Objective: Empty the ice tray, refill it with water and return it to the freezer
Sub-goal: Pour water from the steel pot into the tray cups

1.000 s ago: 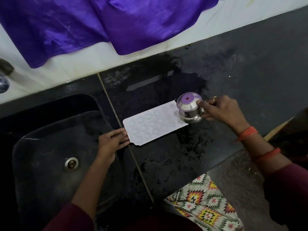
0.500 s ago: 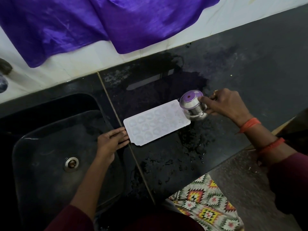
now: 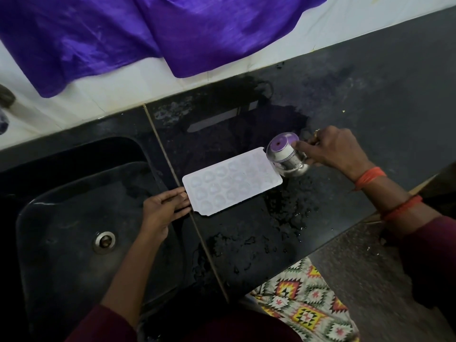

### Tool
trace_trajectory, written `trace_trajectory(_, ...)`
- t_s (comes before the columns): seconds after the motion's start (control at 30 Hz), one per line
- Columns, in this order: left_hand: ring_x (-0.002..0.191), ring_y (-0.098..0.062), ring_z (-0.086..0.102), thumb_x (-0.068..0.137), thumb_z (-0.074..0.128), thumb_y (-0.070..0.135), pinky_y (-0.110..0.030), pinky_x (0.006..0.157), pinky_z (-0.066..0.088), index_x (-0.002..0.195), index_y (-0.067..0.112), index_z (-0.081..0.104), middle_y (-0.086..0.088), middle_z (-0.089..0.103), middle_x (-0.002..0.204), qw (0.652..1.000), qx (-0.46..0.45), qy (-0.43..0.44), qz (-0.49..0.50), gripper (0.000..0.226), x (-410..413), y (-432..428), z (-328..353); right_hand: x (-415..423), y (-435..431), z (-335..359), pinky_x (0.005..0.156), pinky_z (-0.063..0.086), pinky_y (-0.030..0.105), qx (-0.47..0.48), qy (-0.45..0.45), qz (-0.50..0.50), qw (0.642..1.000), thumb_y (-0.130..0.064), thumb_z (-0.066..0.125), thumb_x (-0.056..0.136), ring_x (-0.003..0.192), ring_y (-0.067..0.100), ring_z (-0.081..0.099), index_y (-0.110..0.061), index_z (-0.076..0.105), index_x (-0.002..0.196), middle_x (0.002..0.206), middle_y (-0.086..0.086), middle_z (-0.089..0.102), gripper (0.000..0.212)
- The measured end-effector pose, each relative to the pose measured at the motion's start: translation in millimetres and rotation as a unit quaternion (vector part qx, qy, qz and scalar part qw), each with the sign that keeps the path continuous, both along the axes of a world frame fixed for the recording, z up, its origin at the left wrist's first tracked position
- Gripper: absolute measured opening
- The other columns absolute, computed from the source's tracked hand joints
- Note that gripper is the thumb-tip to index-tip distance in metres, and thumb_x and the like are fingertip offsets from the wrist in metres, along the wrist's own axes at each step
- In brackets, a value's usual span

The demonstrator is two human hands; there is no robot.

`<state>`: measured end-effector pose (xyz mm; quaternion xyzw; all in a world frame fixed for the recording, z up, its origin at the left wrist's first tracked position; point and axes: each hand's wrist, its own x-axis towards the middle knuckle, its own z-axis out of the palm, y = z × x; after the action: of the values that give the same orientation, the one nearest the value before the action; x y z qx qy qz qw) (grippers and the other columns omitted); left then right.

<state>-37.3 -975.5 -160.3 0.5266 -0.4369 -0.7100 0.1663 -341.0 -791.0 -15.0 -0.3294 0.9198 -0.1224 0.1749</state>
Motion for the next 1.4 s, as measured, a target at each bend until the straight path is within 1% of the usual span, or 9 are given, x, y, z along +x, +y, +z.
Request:
trace_trajectory(0.2,0.079,-0.015,0.077,0.094,0.067,0.005,-0.023,0.061,0.060,0.099,0.011,0.074,-0.004,0.080,0.085,1.000,-0.004,-0.008,-0.010,0.010,1.1,-1.6,-0.1,-0.7,-3.3,3.2,0.085,0.057,0.043,0.018,0.019,0.008,1.000,-0.048,0.063,0.093,0.076,0.028,0.071,-0.016,0.068,0.065,0.070,0.008,0.074,0.043)
trace_trajectory(0.5,0.078,-0.013,0.077,0.094,0.067,0.004,-0.022,0.059,0.059,0.098,0.011,0.074,-0.003,0.080,0.084,1.000,-0.005,-0.008,-0.010,0.011,1.3,-2.0,-1.2,-7.6,-5.9,-0.3,0.080,0.058,0.040,0.033,0.033,0.008,0.999,-0.054,0.067,0.088,0.076,0.027,0.070,-0.011,0.074,0.076,0.074,0.010,0.074,0.045)
trace_trajectory(0.63,0.078,-0.013,0.077,0.094,0.067,0.003,-0.022,0.060,0.060,0.099,0.011,0.074,-0.002,0.080,0.084,1.000,-0.005,-0.009,-0.011,0.011,1.4,-1.3,-0.5,-9.9,-8.6,-3.7,0.068,0.047,0.034,0.038,0.057,0.006,0.998,-0.056,0.069,0.085,0.072,0.030,0.064,-0.019,0.061,0.063,0.070,0.011,0.065,0.045)
trace_trajectory(0.73,0.078,-0.013,0.077,0.095,0.066,0.003,-0.022,0.060,0.060,0.099,0.011,0.073,-0.002,0.079,0.084,1.000,-0.002,-0.009,-0.009,0.011,1.8,-1.0,0.4,-12.3,-9.9,-6.9,0.067,0.044,0.033,0.045,0.073,0.015,0.996,-0.059,0.067,0.085,0.071,0.031,0.062,-0.018,0.066,0.069,0.071,0.013,0.064,0.045)
trace_trajectory(0.87,0.079,-0.013,0.077,0.095,0.066,0.003,-0.022,0.060,0.060,0.099,0.011,0.073,-0.002,0.079,0.085,1.000,-0.001,-0.008,-0.009,0.011,1.5,-0.6,0.9,-14.3,-10.3,-10.5,0.065,0.042,0.034,0.033,0.091,0.013,0.995,-0.058,0.069,0.085,0.065,0.029,0.054,-0.025,0.045,0.055,0.062,0.006,0.052,0.050)
trace_trajectory(0.93,0.079,-0.013,0.077,0.094,0.067,0.004,-0.022,0.061,0.060,0.100,0.010,0.073,-0.003,0.079,0.086,1.000,0.000,-0.008,-0.010,0.011,1.8,-0.5,0.4,-15.9,-10.3,-12.1,0.066,0.044,0.036,0.031,0.096,0.011,0.995,-0.058,0.069,0.084,0.066,0.028,0.053,-0.023,0.050,0.058,0.065,0.008,0.053,0.048)
trace_trajectory(1.0,0.079,-0.014,0.077,0.093,0.068,0.004,-0.023,0.061,0.060,0.101,0.010,0.073,-0.004,0.079,0.086,1.000,0.002,-0.008,-0.011,0.011,2.2,-0.5,-0.4,-17.5,-9.9,-13.5,0.067,0.046,0.035,0.031,0.095,0.011,0.995,-0.059,0.069,0.083,0.068,0.029,0.056,-0.019,0.065,0.071,0.068,0.010,0.056,0.043)
trace_trajectory(1.07,0.080,-0.015,0.077,0.093,0.068,0.005,-0.023,0.061,0.060,0.102,0.009,0.073,-0.004,0.079,0.086,1.000,0.004,-0.009,-0.014,0.011,2.8,-1.0,-1.1,-18.6,-9.5,-15.1,0.067,0.047,0.035,0.034,0.094,0.010,0.995,-0.060,0.069,0.083,0.071,0.032,0.061,-0.014,0.072,0.081,0.069,0.011,0.057,0.045)
trace_trajectory(1.4,0.082,-0.015,0.077,0.093,0.069,0.005,-0.022,0.062,0.060,0.106,0.008,0.073,-0.005,0.079,0.089,1.000,0.002,-0.010,-0.014,0.014,3.8,0.2,-2.4,-18.5,-7.7,-17.2,0.065,0.043,0.033,0.028,0.095,0.015,0.995,-0.060,0.069,0.084,0.065,0.028,0.054,-0.016,0.070,0.078,0.064,0.009,0.055,0.044)
